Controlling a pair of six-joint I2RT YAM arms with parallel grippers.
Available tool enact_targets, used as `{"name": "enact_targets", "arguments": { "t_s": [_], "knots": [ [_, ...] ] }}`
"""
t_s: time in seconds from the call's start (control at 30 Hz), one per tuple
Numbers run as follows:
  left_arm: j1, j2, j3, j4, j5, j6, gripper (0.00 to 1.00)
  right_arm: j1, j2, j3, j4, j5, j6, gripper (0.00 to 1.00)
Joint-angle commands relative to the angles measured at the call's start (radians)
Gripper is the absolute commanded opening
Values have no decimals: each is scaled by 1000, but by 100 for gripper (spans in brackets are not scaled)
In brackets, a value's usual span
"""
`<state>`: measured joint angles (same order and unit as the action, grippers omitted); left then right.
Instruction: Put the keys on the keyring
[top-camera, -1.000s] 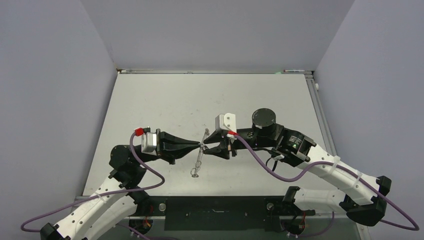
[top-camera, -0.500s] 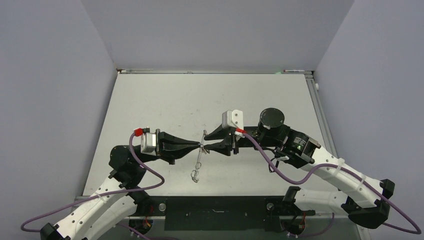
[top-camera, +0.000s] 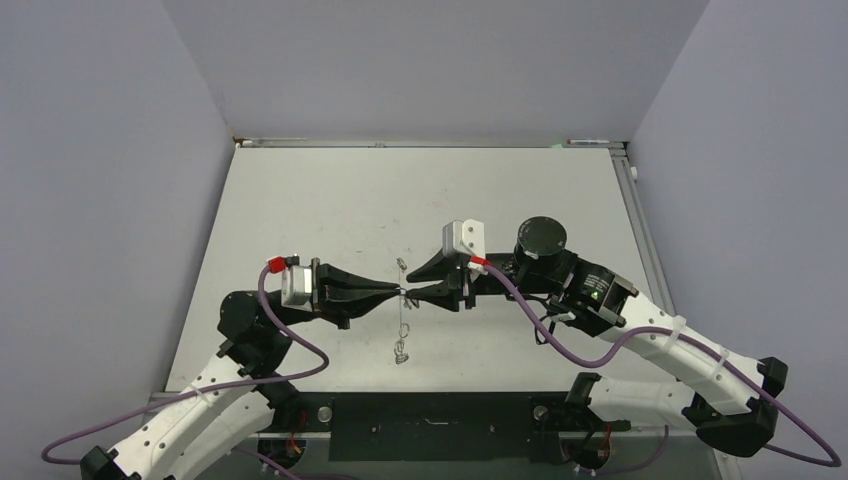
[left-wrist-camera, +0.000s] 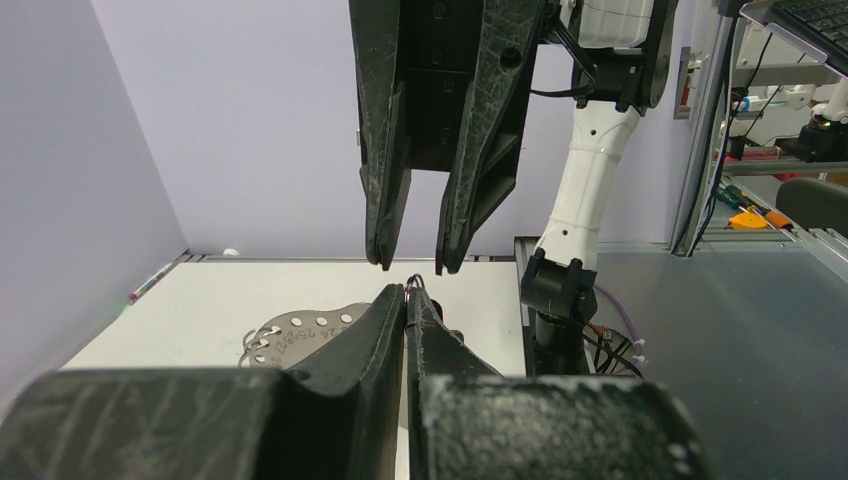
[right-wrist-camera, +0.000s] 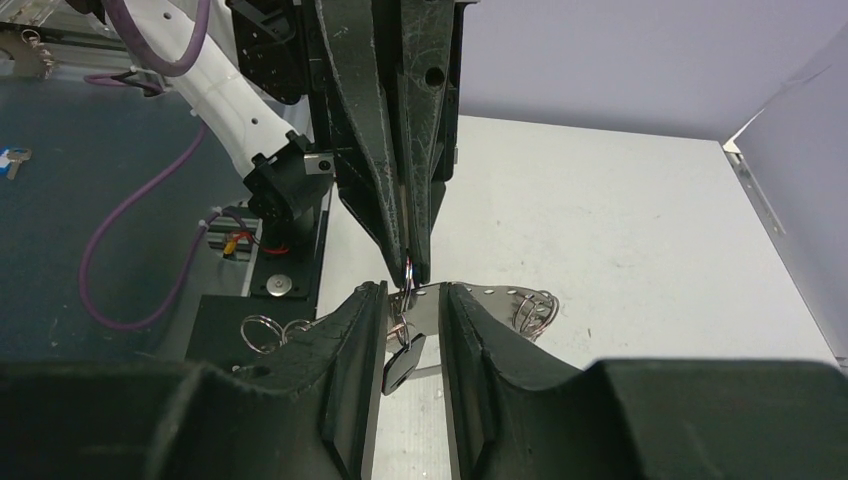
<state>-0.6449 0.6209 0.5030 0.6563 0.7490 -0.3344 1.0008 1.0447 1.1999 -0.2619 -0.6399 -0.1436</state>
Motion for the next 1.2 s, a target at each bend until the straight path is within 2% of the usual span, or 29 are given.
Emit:
{"name": "enact_targets", "arguments": {
  "t_s": [0.0, 0.7, 0.9, 1.07, 1.17],
  "knots": [
    [8, -13, 9, 72, -2, -9, 0, -7, 11, -14, 68, -26, 9, 27],
    [8, -15, 8, 71, -2, -8, 0, -7, 29, -37, 108, -59, 28, 21],
    [9, -16, 6, 75, -4, -8, 0, -7, 44, -40, 112, -78, 31, 16],
    [8, -18, 5, 76, -6, -8, 0, -8, 45, -45, 116, -75, 33, 6],
    [9, -18, 4, 77, -6, -8, 0, -7, 41, -45, 119, -79, 34, 5]
  ]
}}
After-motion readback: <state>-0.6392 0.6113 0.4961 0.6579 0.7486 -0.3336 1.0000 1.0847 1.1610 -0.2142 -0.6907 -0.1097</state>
